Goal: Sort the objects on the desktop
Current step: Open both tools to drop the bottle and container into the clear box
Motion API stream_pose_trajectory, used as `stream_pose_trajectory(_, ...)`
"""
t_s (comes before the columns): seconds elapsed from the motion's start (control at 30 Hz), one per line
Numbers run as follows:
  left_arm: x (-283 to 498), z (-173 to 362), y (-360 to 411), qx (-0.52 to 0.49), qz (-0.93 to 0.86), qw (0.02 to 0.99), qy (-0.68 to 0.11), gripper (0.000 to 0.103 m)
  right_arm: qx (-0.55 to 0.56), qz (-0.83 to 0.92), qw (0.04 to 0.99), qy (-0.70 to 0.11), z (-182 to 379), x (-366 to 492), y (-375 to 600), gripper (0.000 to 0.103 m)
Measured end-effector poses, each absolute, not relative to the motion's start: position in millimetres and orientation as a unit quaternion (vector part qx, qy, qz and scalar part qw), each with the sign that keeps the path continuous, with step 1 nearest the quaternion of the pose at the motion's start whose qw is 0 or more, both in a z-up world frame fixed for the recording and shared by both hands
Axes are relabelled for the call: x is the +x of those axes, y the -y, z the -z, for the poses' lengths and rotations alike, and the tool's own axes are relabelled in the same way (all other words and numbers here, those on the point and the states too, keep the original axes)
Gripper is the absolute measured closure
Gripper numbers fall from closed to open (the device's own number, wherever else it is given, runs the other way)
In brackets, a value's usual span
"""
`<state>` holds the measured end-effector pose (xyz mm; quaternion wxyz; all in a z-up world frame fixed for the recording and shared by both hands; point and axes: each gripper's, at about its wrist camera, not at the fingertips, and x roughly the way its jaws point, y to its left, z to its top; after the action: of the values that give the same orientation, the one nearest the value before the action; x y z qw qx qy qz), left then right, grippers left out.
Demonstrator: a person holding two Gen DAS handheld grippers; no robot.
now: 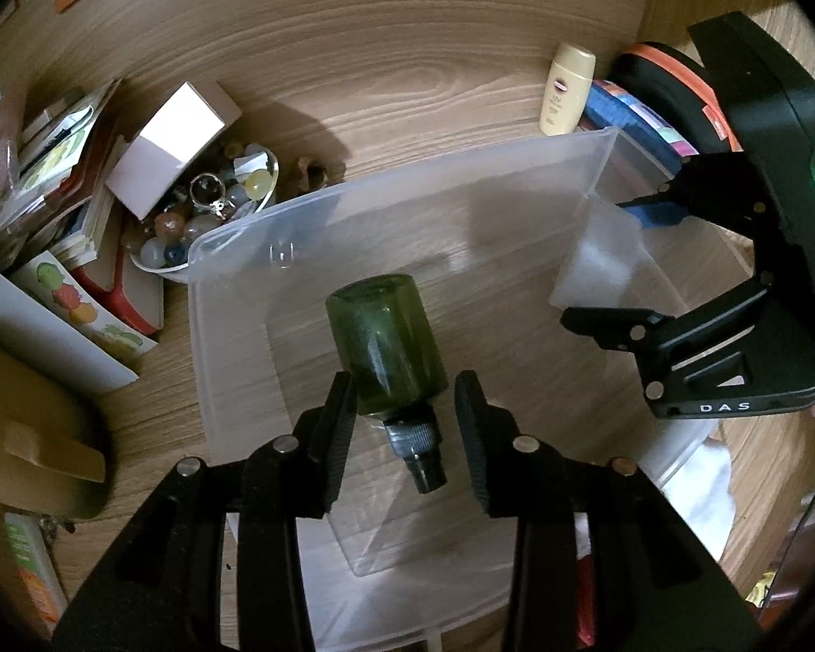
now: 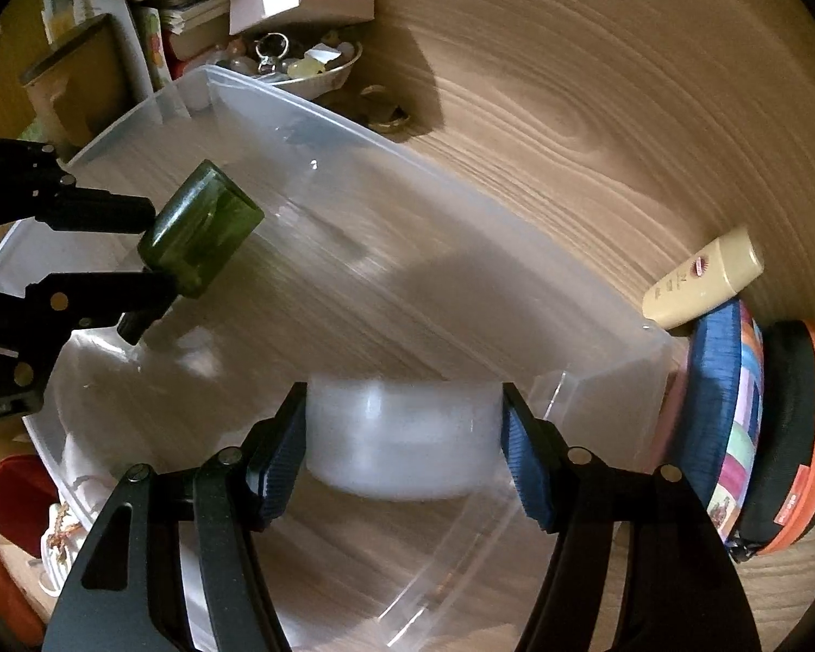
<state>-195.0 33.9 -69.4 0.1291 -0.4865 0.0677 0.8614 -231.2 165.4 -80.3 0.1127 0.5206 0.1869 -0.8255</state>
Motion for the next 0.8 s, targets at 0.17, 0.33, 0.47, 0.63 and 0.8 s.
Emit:
stream_pose_trajectory(0.17, -193.9, 70.5, -32.6, -0.486, -0.862, 0.132, -0.066, 0.062, 0.521, 0.828, 0.109, -0.176, 79.6, -233.8, -164.9, 0.034)
stream_pose_trajectory(0.33, -189.9, 67.3, -27.6, -0.474, -0.868, 0.136, -0.063, 0.04, 0.512, 0.834, 0.099, -0.181, 69.2, -227.9, -160.7, 0.029)
stream_pose_trajectory(0.47, -185.2, 62.5, -25.6, -0.458, -0.876, 0.131, -0.072, 0.035, 0.502, 0.842, 0.088, -0.174, 60.3, -223.7, -162.9, 0.029)
stream_pose_trajectory(0.63, -183.0, 57.7, -20.7, -0.45, -0.881, 0.13, -0.069, 0.029, 0.495, 0.85, 0.076, -0.162, 51.9, -217.4, -168.3, 0.028)
stream_pose_trajectory(0.8, -172.1, 48.5, -17.8, -0.434, -0.889, 0.126, -0.072, 0.024, 0.485, 0.859, 0.071, -0.149, 42.3, -209.6, -171.4, 0.028)
